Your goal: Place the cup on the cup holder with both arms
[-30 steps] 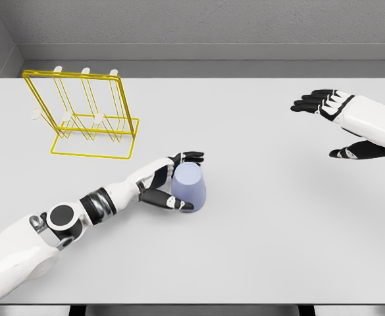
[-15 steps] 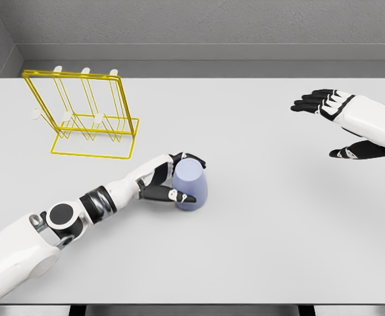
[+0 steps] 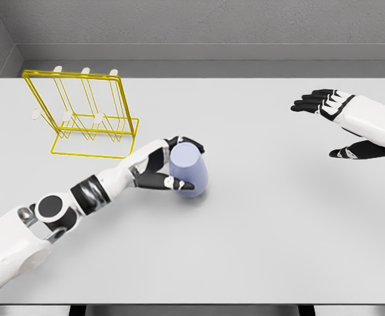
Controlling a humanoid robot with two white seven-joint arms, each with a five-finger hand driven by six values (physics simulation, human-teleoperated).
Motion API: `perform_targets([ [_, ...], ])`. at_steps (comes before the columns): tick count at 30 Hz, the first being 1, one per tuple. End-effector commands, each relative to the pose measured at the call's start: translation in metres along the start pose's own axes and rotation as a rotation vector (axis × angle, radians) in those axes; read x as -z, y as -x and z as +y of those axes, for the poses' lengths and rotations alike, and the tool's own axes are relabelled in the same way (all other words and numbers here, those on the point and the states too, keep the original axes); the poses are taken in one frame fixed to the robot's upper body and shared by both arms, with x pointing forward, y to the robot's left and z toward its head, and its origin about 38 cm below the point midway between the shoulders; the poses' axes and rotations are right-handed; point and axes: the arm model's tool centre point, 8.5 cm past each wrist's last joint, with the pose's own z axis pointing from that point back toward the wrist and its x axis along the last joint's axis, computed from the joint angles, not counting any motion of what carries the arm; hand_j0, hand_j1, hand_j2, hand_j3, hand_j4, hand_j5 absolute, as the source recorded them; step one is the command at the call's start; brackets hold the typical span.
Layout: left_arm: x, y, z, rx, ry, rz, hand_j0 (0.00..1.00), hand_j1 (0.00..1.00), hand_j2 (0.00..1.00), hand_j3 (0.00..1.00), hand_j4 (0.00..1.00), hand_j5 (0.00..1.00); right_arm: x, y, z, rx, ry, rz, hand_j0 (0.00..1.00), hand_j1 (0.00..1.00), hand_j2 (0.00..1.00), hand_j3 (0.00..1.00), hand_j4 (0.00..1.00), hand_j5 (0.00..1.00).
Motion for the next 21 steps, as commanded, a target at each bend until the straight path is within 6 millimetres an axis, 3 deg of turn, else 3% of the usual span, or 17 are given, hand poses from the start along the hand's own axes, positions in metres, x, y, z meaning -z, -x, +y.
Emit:
perform_targets([
  [1,-0.006,-0.009,0.007,0.009,-0.01,-0.011,0.62,0.62,0.62,0.62,0.62,0.62,0.0,0.0,-0.001,0.006,0.004,-0.001,1.0,1.0,1.0,1.0,1.0,1.0],
  [12,-0.031,-0.03,0.039,0.047,-0.071,-0.024,0.63,0.63,0.63,0.63,0.63,0.63,0.0,0.0,-0.001,0.006,0.004,-0.001,1.0,1.0,1.0,1.0,1.0,1.0],
  [21,-0.034,-0.05,0.048,0.072,-0.079,-0.06,0.63,0.63,0.63,0.63,0.63,0.63,0.0,0.0,-0.001,0.006,0.004,-0.001,1.0,1.0,1.0,1.0,1.0,1.0],
])
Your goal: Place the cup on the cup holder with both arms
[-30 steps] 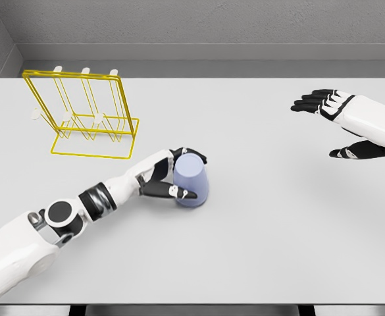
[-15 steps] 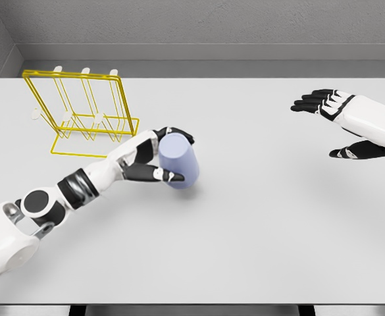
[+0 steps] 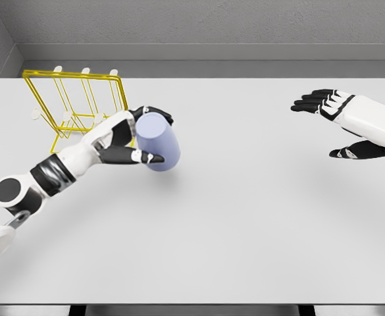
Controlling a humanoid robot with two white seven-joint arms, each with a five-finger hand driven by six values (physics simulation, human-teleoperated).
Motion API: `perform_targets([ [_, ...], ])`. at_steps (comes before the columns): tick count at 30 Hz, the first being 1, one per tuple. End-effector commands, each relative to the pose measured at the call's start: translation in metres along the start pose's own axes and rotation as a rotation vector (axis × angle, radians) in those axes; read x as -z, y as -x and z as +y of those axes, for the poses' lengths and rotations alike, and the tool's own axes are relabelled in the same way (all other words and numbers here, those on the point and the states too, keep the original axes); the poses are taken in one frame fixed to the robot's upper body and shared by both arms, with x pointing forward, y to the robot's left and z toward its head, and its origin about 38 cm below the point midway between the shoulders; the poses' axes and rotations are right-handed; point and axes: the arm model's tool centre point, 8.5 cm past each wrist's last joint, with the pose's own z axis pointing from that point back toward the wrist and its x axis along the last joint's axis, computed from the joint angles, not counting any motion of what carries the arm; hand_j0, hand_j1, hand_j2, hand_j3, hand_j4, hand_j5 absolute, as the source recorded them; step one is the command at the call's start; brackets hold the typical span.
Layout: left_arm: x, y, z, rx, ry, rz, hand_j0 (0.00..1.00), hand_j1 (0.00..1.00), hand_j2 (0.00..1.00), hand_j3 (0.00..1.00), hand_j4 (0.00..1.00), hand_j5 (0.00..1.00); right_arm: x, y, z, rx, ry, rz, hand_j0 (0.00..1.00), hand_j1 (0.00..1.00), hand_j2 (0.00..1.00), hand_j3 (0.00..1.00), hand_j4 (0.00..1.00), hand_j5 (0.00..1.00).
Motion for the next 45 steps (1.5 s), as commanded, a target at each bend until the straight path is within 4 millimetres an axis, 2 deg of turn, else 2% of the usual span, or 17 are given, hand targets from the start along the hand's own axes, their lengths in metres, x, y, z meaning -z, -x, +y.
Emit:
perform_targets([
  [1,-0.004,-0.007,0.006,0.006,-0.011,-0.014,0.63,0.63,0.63,0.63,0.63,0.63,0.0,0.0,-0.001,0.006,0.004,-0.001,1.0,1.0,1.0,1.0,1.0,1.0],
  [17,-0.02,-0.036,0.045,0.046,-0.091,-0.054,0.63,0.63,0.63,0.63,0.63,0.63,0.0,0.0,-0.001,0.006,0.004,-0.001,1.0,1.0,1.0,1.0,1.0,1.0],
  [40,-0.037,-0.051,0.07,0.072,-0.149,-0.071,0.64,0.64,0.64,0.64,0.64,0.64,0.0,0.0,-0.001,0.006,0.004,-0.001,1.0,1.0,1.0,1.0,1.0,1.0],
  [41,-0.041,-0.048,0.077,0.062,-0.171,-0.059,0.64,0.64,0.64,0.64,0.64,0.64,0.0,0.0,-0.001,0.006,0.004,-0.001,1.0,1.0,1.0,1.0,1.0,1.0],
  [44,-0.042,-0.048,0.077,0.062,-0.171,-0.059,0.64,0.64,0.64,0.64,0.64,0.64,0.0,0.0,-0.001,0.006,0.004,-0.001,1.0,1.0,1.0,1.0,1.0,1.0],
  [45,-0.045,-0.046,0.086,0.055,-0.198,-0.053,0.64,0.64,0.64,0.64,0.64,0.64,0.0,0.0,-0.001,0.006,0.004,-0.001,1.0,1.0,1.0,1.0,1.0,1.0],
])
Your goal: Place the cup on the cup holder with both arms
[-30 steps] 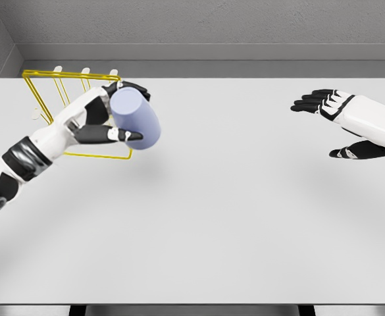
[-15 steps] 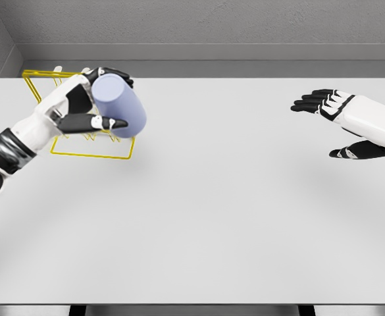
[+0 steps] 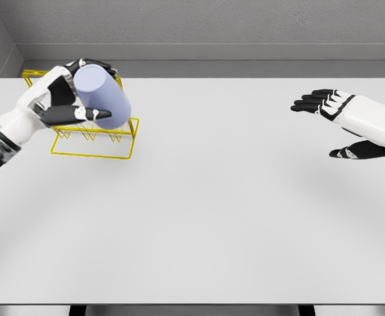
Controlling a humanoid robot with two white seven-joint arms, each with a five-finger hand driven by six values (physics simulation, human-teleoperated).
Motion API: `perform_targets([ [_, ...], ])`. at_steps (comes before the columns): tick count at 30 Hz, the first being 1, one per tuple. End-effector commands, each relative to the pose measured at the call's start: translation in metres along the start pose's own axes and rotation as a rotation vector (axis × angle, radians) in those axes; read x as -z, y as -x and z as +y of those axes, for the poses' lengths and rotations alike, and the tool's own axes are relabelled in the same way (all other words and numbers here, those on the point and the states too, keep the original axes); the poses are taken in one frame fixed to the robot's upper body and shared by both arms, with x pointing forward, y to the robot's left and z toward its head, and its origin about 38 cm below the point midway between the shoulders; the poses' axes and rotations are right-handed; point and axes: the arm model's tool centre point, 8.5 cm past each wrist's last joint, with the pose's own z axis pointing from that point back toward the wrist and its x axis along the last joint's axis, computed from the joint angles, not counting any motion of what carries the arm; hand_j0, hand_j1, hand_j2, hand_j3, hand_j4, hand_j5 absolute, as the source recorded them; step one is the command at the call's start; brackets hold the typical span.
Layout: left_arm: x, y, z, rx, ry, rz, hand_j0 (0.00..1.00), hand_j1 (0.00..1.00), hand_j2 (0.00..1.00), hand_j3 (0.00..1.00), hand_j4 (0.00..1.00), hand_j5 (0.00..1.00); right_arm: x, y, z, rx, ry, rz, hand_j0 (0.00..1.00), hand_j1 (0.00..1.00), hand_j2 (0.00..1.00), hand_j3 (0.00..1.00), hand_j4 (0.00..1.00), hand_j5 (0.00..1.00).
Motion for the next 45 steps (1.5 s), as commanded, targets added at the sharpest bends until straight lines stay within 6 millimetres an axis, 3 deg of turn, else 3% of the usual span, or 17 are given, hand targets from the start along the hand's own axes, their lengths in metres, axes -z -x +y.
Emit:
perform_targets([
  [1,-0.003,0.001,0.012,-0.004,-0.035,0.006,0.64,0.64,0.64,0.64,0.64,0.64,0.0,0.0,-0.001,0.006,0.004,-0.001,1.0,1.0,1.0,1.0,1.0,1.0],
  [20,-0.009,0.007,0.026,0.004,-0.072,0.032,0.65,0.65,0.65,0.65,0.65,0.65,0.0,0.0,-0.001,0.006,0.004,-0.001,1.0,1.0,1.0,1.0,1.0,1.0],
  [34,-0.009,0.009,0.023,-0.006,-0.068,0.032,0.66,0.66,0.66,0.66,0.66,0.66,0.0,0.0,0.0,0.008,0.003,0.001,1.0,1.0,1.0,1.0,1.0,1.0],
  [39,-0.008,0.008,0.021,0.006,-0.058,0.039,0.98,0.98,0.98,0.98,0.98,0.98,0.0,0.0,0.0,0.008,0.003,0.001,1.0,1.0,1.0,1.0,1.0,1.0],
  [45,-0.007,0.008,0.022,0.008,-0.061,0.038,1.0,1.0,1.0,1.0,1.0,1.0,0.0,0.0,0.0,0.008,0.003,0.001,1.0,1.0,1.0,1.0,1.0,1.0],
])
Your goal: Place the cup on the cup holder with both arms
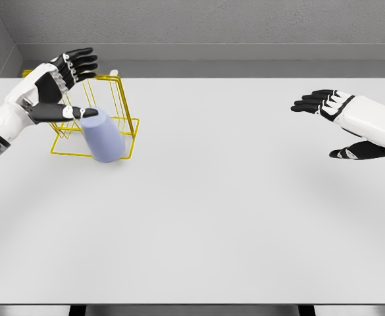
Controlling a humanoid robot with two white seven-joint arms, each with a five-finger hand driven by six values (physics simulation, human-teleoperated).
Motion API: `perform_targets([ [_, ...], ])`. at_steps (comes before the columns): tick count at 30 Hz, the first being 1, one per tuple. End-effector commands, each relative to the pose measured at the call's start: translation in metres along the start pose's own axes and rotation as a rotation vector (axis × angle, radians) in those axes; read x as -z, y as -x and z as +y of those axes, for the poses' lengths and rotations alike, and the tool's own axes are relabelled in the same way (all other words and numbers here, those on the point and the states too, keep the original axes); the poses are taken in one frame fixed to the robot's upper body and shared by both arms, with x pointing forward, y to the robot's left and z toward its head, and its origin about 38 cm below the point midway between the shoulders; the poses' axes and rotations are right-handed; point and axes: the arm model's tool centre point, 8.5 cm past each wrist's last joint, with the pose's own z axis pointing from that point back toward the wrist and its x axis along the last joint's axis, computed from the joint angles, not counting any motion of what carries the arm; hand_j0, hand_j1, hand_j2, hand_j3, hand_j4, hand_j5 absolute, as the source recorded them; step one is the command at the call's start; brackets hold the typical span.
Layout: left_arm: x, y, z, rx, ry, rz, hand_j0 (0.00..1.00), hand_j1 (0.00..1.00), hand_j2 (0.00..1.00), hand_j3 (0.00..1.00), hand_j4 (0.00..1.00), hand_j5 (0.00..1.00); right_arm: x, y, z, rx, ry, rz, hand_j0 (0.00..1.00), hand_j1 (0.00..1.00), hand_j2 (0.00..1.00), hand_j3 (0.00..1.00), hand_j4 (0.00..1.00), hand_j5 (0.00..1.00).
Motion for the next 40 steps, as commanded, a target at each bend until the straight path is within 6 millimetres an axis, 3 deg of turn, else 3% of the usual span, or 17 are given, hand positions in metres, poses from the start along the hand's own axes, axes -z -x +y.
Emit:
perform_targets([
  [1,0.0,0.0,0.001,-0.001,-0.002,0.001,1.0,1.0,1.0,1.0,1.0,1.0,0.0,0.0,-0.001,0.006,0.004,-0.001,1.0,1.0,1.0,1.0,1.0,1.0],
  [25,0.003,-0.016,0.005,0.025,0.001,-0.046,1.0,1.0,1.0,1.0,1.0,1.0,-0.001,0.001,-0.001,0.005,0.004,0.002,1.0,1.0,1.0,1.0,1.0,1.0],
  [40,-0.036,-0.04,0.053,0.174,-0.062,-0.006,1.0,1.0,1.0,1.0,1.0,1.0,-0.001,0.001,-0.001,0.006,0.003,0.003,1.0,1.0,1.0,1.0,1.0,1.0],
])
